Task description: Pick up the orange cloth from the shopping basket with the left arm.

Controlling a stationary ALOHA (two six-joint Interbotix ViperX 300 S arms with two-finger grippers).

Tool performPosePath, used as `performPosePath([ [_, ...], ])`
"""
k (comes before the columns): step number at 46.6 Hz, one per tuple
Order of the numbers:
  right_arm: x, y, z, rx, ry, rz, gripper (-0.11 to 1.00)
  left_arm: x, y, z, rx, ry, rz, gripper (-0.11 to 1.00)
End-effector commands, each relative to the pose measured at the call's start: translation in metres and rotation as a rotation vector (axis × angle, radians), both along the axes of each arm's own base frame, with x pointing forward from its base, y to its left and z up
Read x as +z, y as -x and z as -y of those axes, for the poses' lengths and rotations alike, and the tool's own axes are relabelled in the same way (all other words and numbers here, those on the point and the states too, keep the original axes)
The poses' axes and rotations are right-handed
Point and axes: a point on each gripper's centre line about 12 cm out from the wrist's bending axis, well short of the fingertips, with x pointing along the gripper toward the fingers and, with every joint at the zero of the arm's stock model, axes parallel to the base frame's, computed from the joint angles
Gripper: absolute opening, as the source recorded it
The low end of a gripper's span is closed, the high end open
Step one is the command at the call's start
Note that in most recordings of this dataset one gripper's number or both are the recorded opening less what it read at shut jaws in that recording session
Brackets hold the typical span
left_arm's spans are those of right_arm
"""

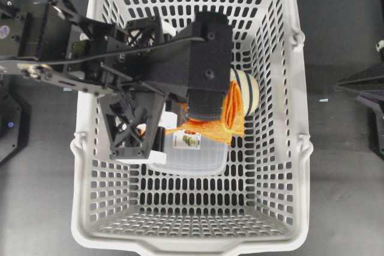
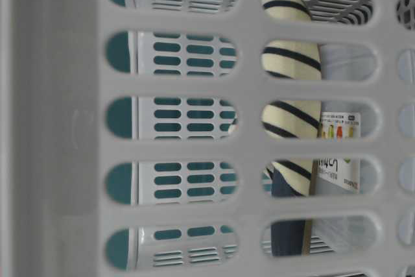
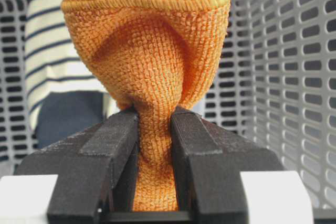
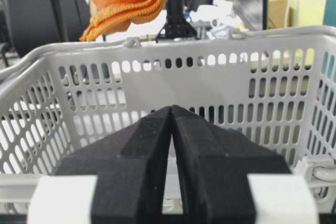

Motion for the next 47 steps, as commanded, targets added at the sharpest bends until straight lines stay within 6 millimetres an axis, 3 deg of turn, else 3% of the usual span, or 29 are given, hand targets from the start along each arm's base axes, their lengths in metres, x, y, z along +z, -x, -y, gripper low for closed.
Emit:
performPosePath([
  [1, 0.0060, -0.0001, -0.0002, 0.001, -0.003, 0.023, -0.01, 0.0106, 0.0057, -0.0028, 0.007, 0.001, 0.029, 0.16],
  [47, 0.0049, 0.0021, -0.0038, 0.021, -0.006, 0.023, -0.01, 0.0060, 0.0019, -0.0023, 0.007, 0.003, 0.021, 0.16],
])
